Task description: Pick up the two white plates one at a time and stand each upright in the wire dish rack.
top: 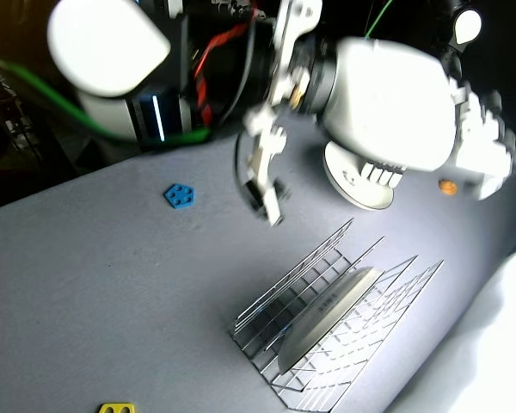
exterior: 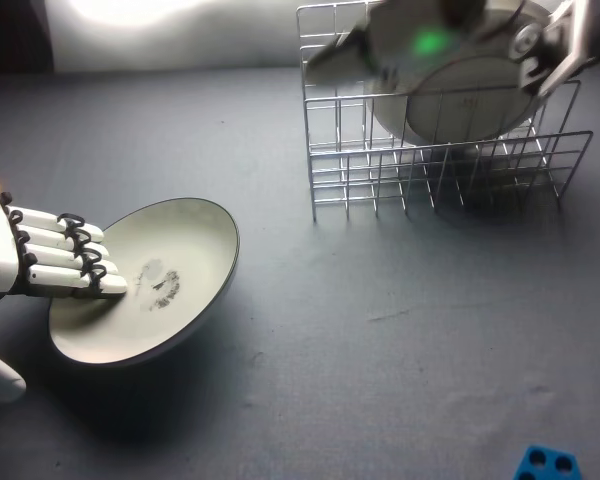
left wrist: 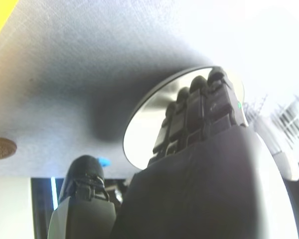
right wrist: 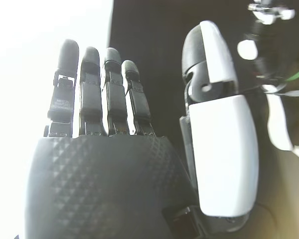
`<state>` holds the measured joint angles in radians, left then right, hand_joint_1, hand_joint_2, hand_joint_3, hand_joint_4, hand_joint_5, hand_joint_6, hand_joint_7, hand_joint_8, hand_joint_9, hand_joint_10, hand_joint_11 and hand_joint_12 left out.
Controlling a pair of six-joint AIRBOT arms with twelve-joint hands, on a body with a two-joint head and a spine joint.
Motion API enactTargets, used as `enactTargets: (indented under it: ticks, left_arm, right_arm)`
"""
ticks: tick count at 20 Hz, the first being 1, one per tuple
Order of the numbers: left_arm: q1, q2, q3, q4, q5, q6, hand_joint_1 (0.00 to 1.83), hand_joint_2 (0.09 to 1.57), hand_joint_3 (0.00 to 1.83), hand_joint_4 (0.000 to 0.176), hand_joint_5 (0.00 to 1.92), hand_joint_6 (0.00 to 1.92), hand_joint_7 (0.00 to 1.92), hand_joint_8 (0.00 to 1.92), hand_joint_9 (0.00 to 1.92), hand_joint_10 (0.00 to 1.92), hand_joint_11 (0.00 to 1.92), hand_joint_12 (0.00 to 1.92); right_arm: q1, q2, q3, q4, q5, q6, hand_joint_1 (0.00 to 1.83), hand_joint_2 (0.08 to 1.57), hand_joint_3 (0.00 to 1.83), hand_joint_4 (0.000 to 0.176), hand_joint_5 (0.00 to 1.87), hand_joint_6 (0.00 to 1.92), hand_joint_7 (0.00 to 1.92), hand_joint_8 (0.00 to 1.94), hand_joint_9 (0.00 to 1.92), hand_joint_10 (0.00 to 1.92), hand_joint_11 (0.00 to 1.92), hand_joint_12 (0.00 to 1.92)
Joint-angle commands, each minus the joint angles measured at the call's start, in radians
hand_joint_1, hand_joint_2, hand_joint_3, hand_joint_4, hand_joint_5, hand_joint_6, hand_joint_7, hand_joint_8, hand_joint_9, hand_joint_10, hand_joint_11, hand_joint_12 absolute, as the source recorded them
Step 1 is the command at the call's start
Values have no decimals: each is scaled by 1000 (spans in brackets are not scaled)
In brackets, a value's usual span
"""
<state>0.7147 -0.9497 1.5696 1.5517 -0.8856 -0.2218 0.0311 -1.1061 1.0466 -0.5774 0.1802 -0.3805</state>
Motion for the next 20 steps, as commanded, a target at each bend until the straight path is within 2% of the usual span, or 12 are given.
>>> enactTargets:
  ticks: [1,3,4,5,7,11,15,19,20]
  left_arm:
    - [11,-12,0,12,-20,-9,0,1145,1,0,31,9,41,10,21,6,9,5]
    - [23,-14,0,12,-16,-17,0,1144,0,0,40,11,49,12,26,7,14,7]
    - [28,-15,0,12,-16,-23,0,1146,1,0,40,9,45,9,25,6,10,6]
    - [30,-15,0,12,-15,-26,0,1144,0,0,31,5,39,5,20,3,4,3]
    - [43,-18,-1,12,-12,-37,0,1145,1,0,19,0,22,0,6,1,0,0]
    - [74,-32,5,12,-9,-89,0,1142,0,0,40,7,42,7,21,7,25,12]
    - [82,-37,8,12,-9,-109,0,1140,0,0,28,1,36,3,20,5,9,6]
    - [90,-38,7,12,-9,-116,0,1140,0,0,34,3,35,2,13,0,9,7]
    - [97,-38,6,13,-9,-118,0,1140,0,0,36,3,36,2,15,1,15,10]
  right_arm:
    - [1,3,-6,21,66,-36,976,1064,1,0,2,0,3,0,1,2,0,21]
    - [-17,-20,-21,73,52,-175,987,1010,0,0,0,0,0,0,0,0,0,0]
    - [-29,-33,-32,155,48,-319,1049,973,0,0,0,0,0,0,0,0,0,0]
    - [-37,-42,-39,209,41,-405,1074,950,0,0,0,0,0,0,0,0,0,0]
    - [-55,-61,-49,209,37,-436,1086,917,0,0,0,0,0,0,0,0,0,0]
    - [-77,-84,-56,236,21,-457,1085,943,0,0,0,0,0,0,0,0,0,0]
    - [-76,-73,-85,237,16,-465,1085,952,0,0,0,0,0,0,0,0,0,0]
    - [-96,-67,-91,245,58,-526,1084,969,0,0,0,0,0,0,0,0,0,0]
    - [-129,-67,-106,379,137,-699,1094,979,0,0,0,0,0,0,0,0,0,0]
